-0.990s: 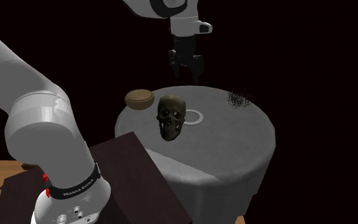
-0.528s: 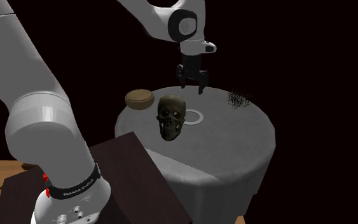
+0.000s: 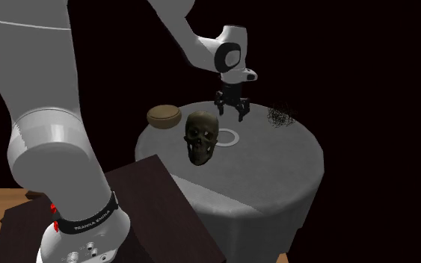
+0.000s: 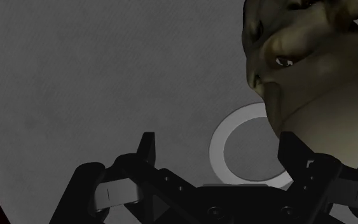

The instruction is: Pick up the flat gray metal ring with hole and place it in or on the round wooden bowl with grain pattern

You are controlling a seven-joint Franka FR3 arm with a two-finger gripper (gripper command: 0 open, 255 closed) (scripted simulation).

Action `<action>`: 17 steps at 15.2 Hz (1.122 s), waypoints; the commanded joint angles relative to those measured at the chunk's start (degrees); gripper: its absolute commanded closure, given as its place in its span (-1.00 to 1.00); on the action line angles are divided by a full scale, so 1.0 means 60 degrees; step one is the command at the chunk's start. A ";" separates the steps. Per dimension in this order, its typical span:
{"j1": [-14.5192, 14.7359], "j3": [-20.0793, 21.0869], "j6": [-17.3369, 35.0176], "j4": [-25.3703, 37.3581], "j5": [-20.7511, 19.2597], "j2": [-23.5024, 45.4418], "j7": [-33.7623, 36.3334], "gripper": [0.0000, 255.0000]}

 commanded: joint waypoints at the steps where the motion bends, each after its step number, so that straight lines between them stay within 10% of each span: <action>1: 0.0095 -0.0001 0.0259 0.0460 -0.0189 0.0769 0.0060 -1.00; 17: 0.1125 -0.0234 0.0432 0.5586 -0.1085 0.6405 0.0045 -1.00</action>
